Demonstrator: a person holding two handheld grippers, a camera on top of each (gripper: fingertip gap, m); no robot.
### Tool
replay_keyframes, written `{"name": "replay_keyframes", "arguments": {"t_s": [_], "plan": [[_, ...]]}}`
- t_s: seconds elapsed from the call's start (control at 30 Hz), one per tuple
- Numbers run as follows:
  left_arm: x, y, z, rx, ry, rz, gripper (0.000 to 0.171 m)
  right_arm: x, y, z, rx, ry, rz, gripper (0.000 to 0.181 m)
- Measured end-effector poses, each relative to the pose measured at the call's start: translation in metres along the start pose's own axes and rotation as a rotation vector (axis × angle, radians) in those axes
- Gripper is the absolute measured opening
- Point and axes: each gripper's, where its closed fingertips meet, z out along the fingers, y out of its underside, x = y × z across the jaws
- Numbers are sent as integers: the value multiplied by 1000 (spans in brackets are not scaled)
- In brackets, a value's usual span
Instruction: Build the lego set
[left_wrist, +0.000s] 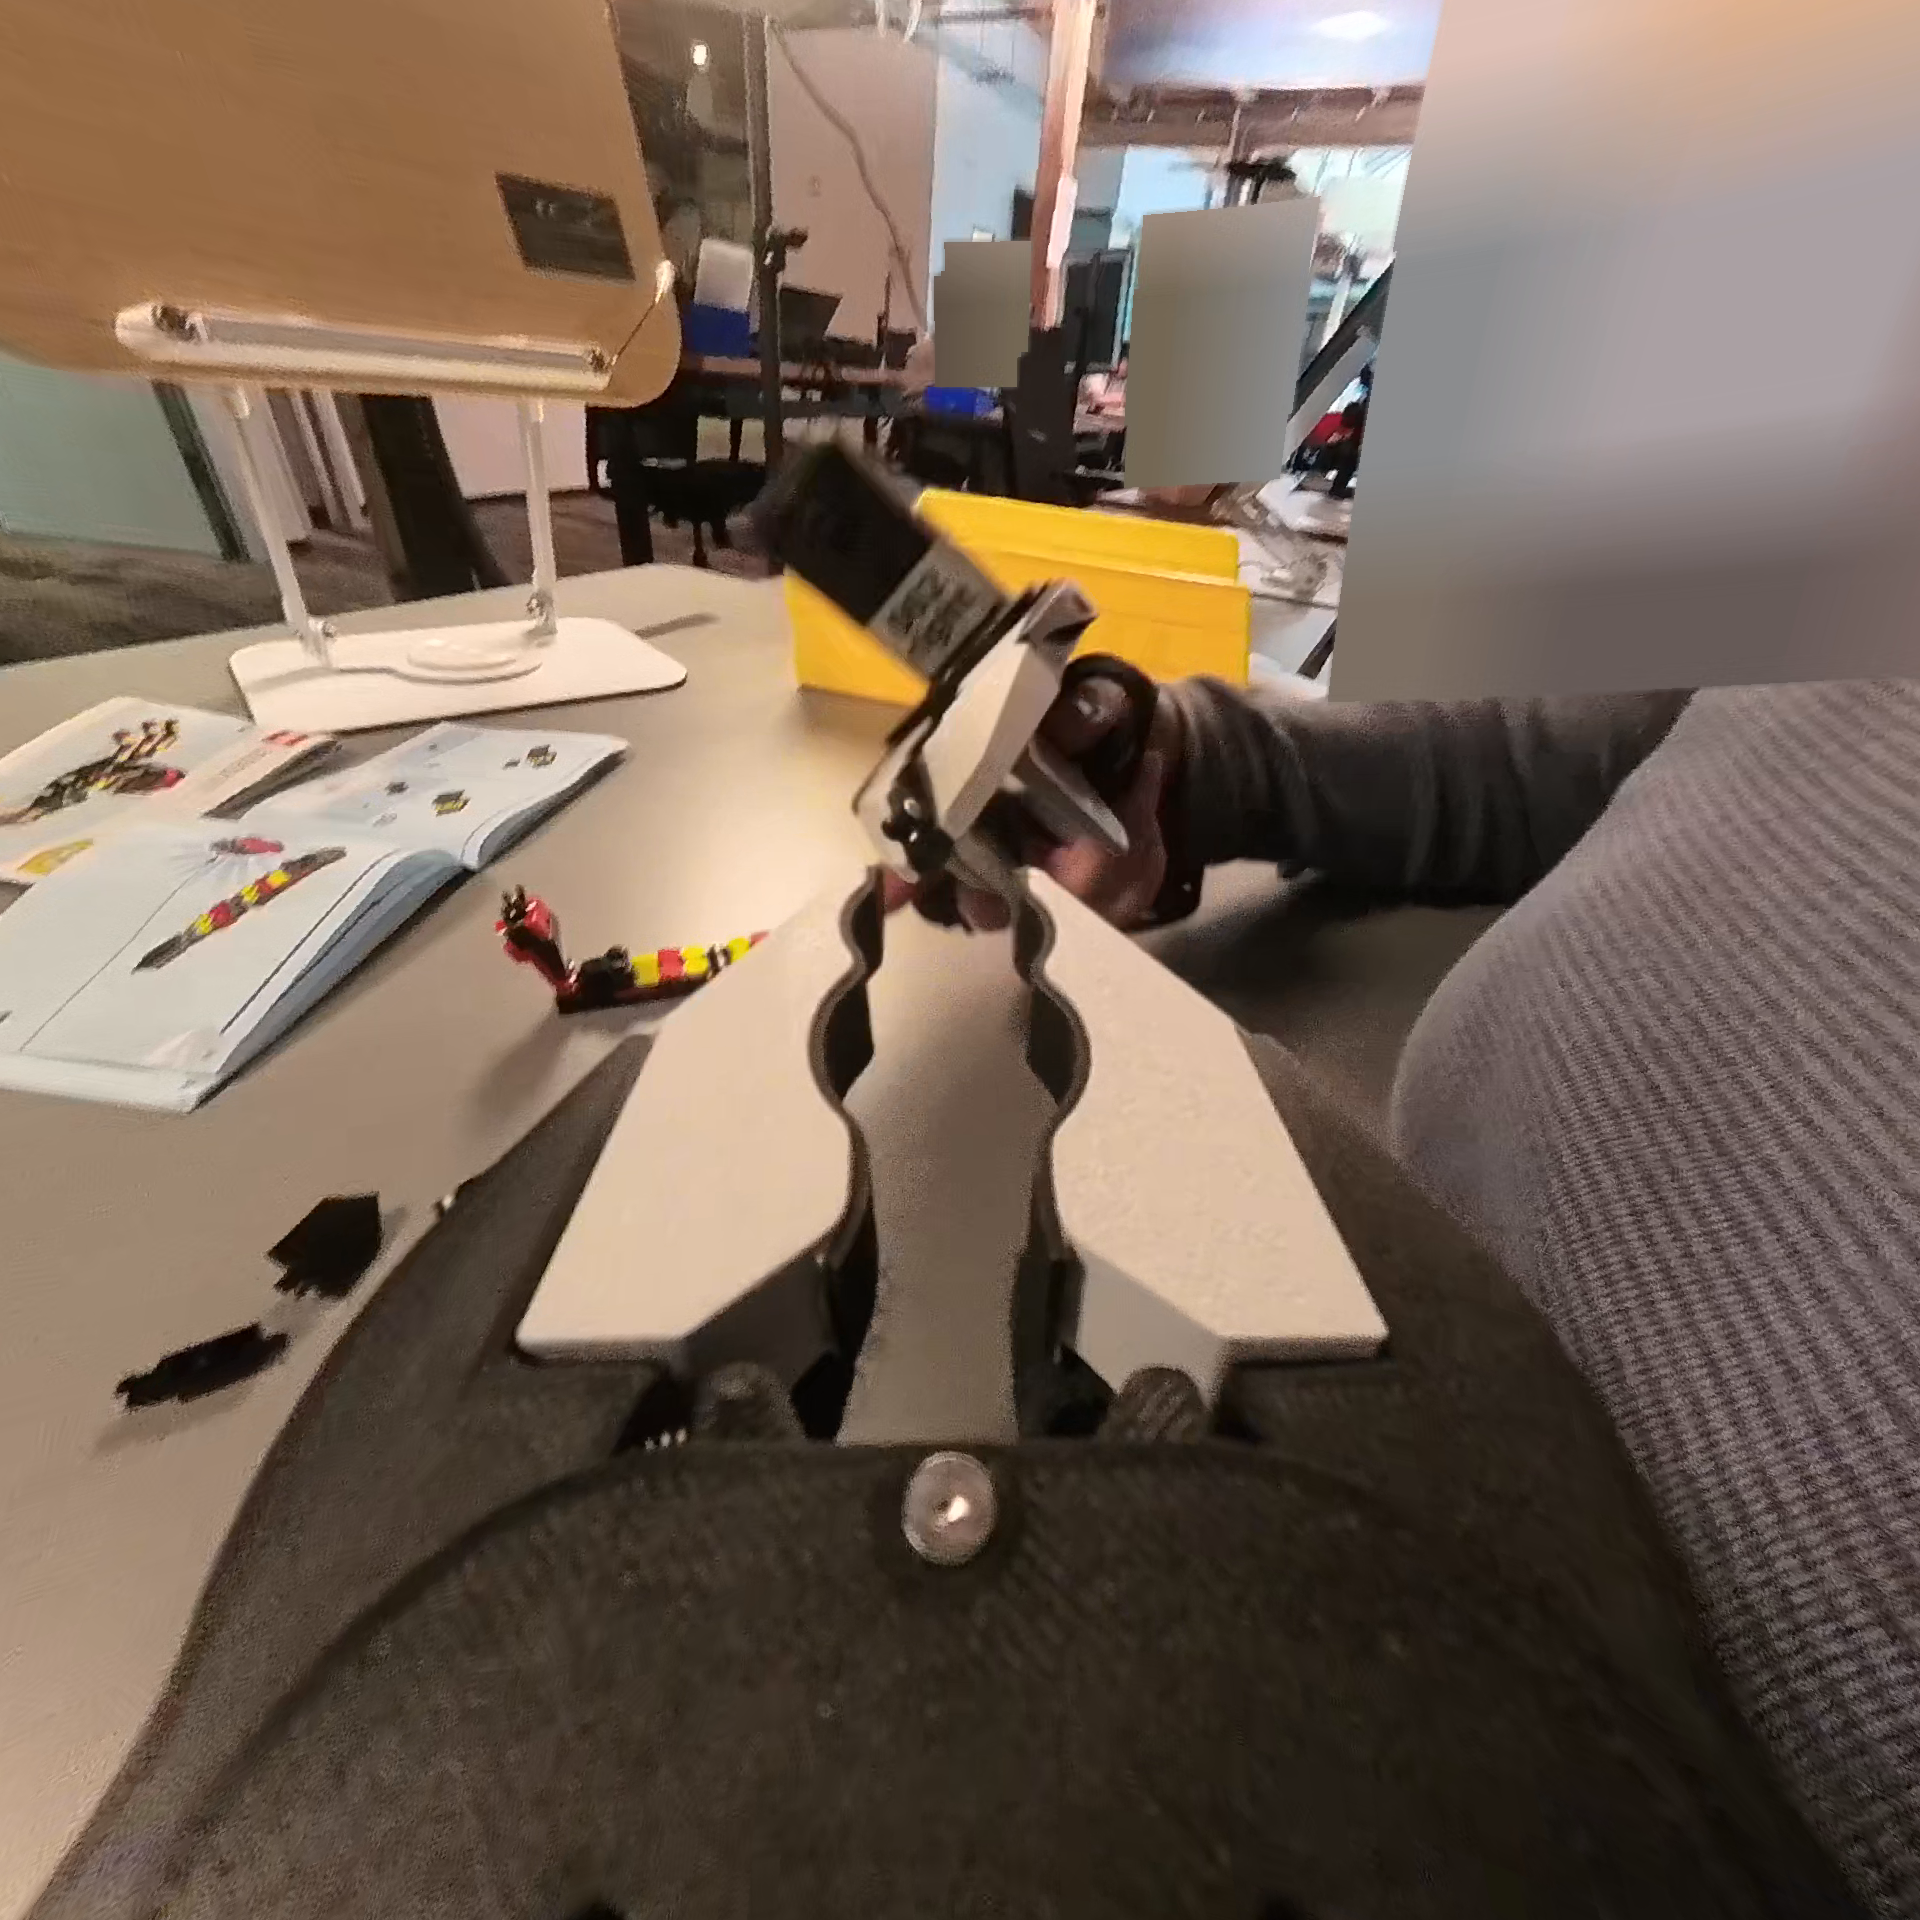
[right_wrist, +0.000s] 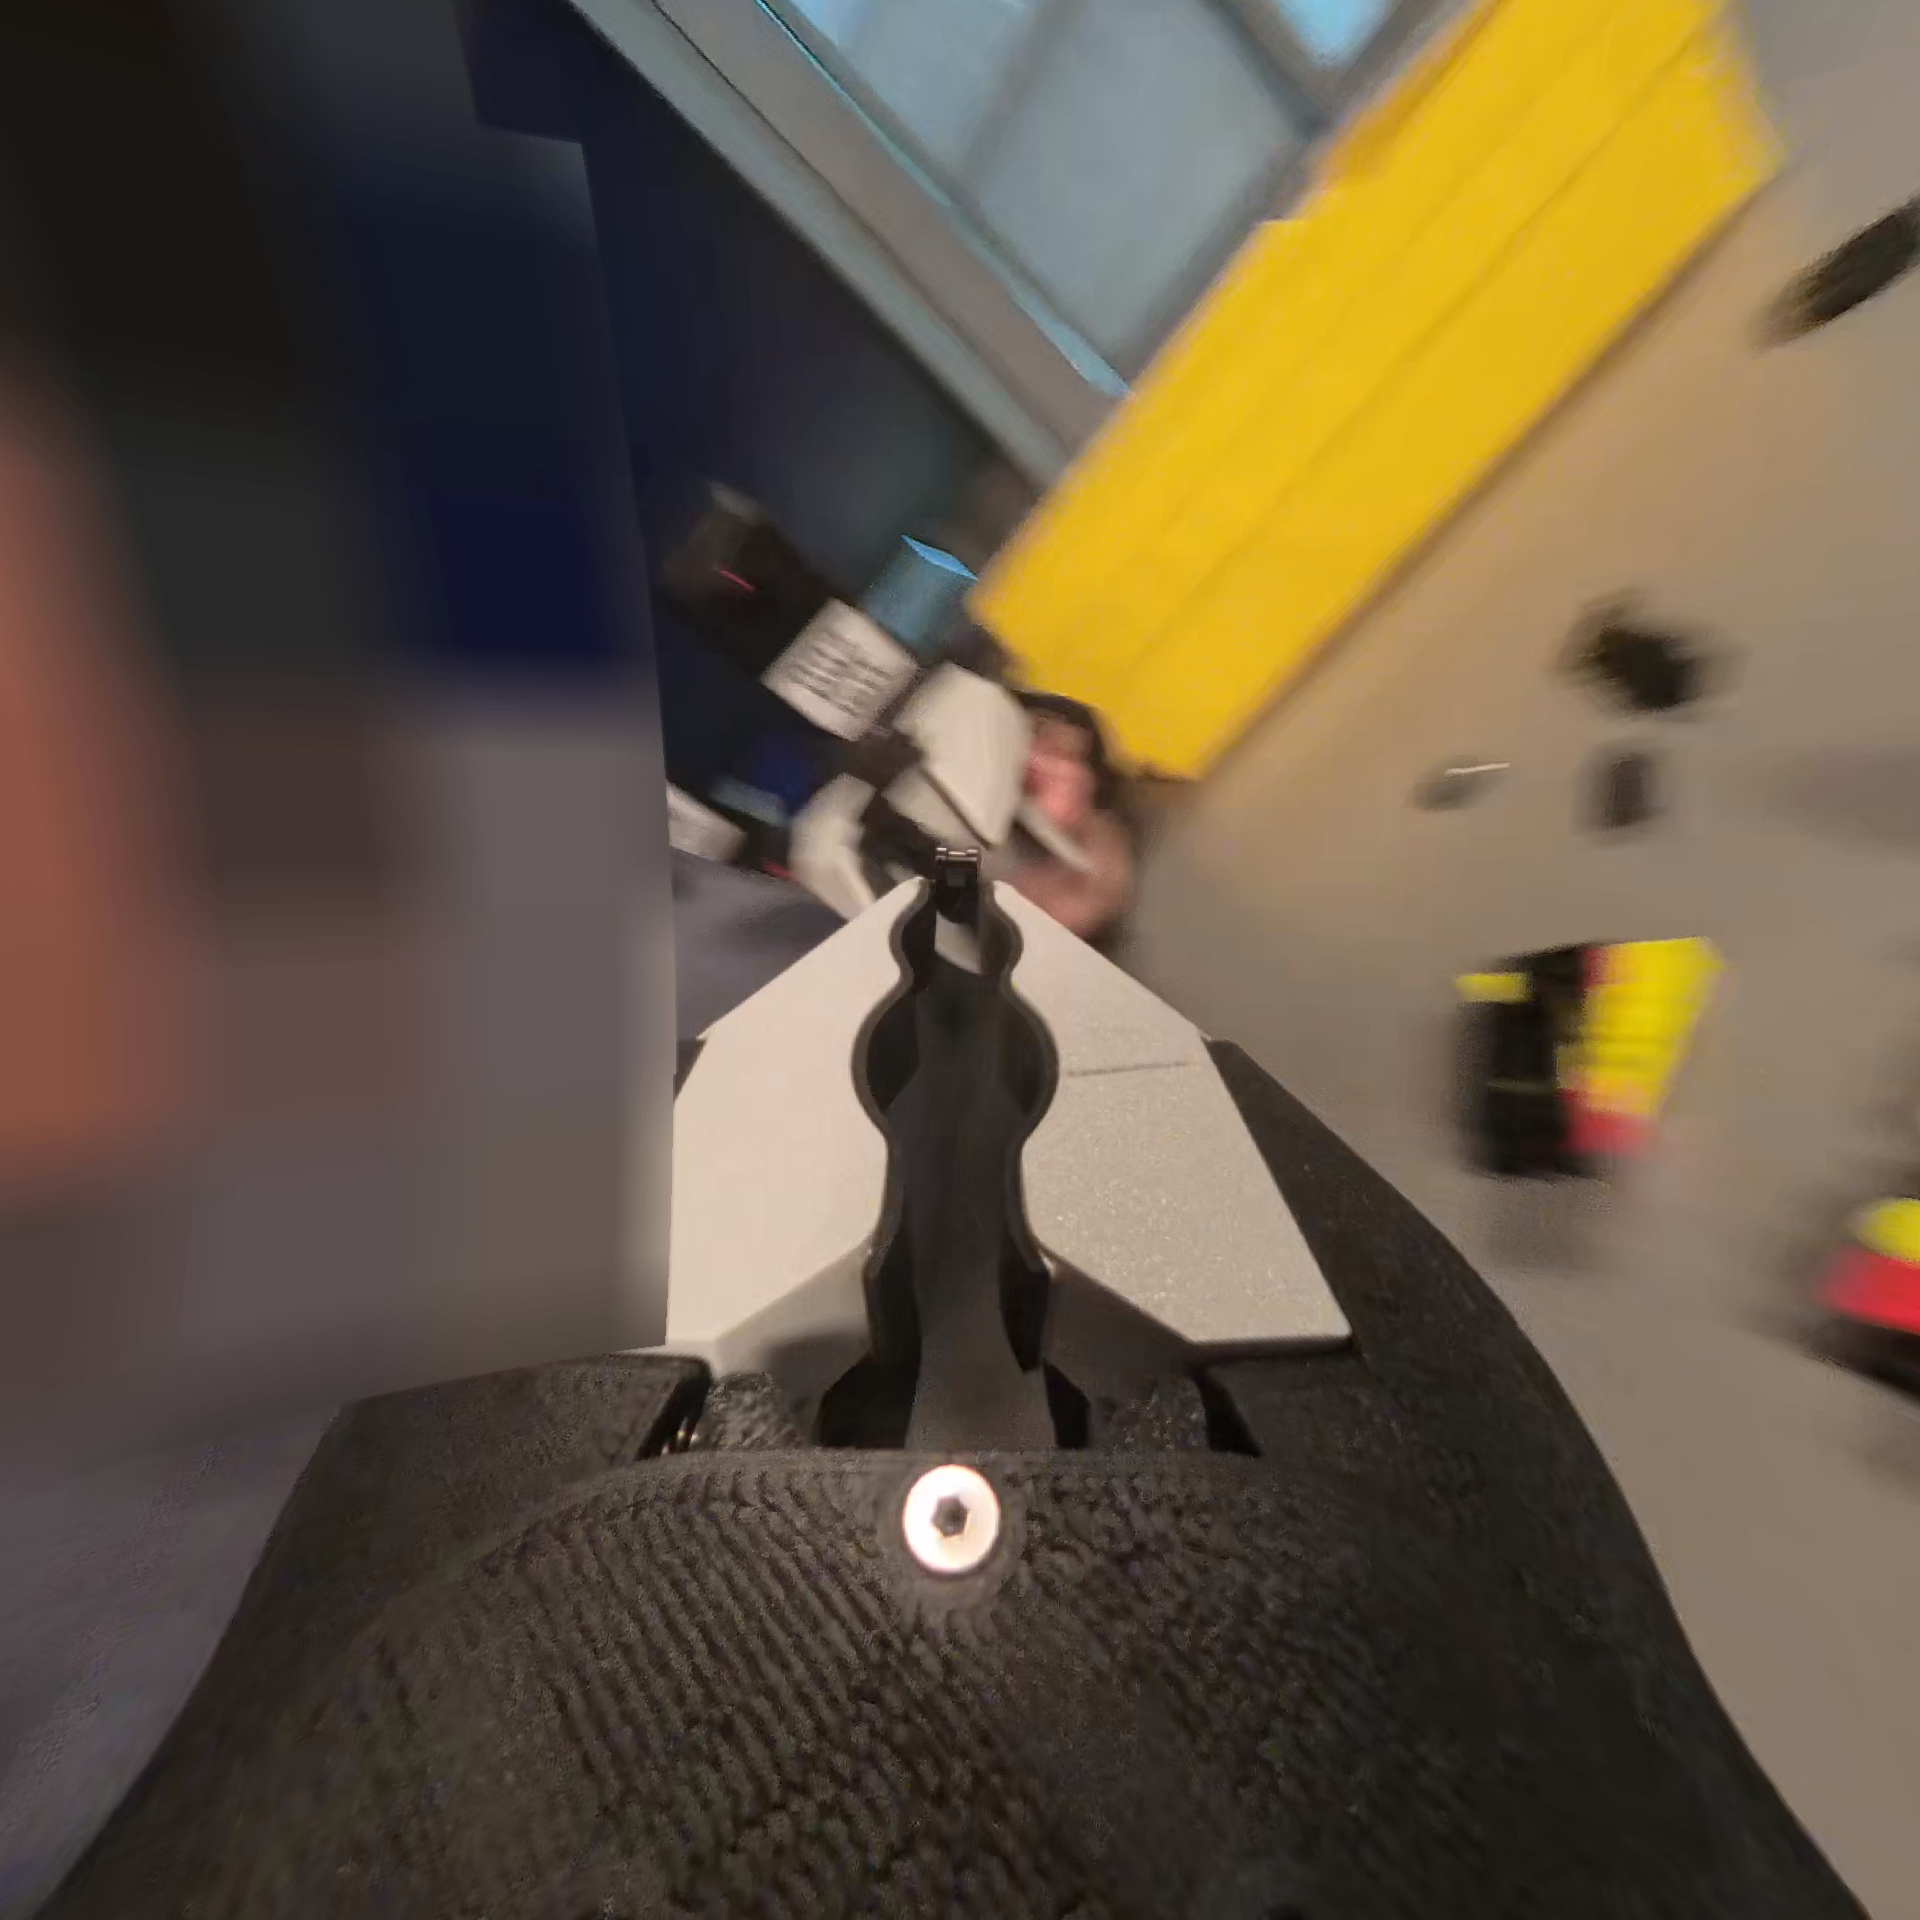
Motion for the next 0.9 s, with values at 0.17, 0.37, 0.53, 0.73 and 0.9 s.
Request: {"name": "replay_keyframes", "arguments": {"t_s": [0.17,0.37,0.53,0.73,0.9], "plan": [[-19,20,-3,-118,-83,-33,20,37,18,-13,-291,401,-392,6],[-32,39,-10,-267,-141,-72,17,65,49,-21,-700,616,-535,6],[-33,52,-19,-352,-174,-62,17,76,59,-11,-863,656,-637,6],[-32,62,-29,-408,-224,-26,17,84,62,1,-985,669,-749,6],[-32,66,-31,-413,-216,-55,17,86,62,4,-993,667,-754,6]]}}
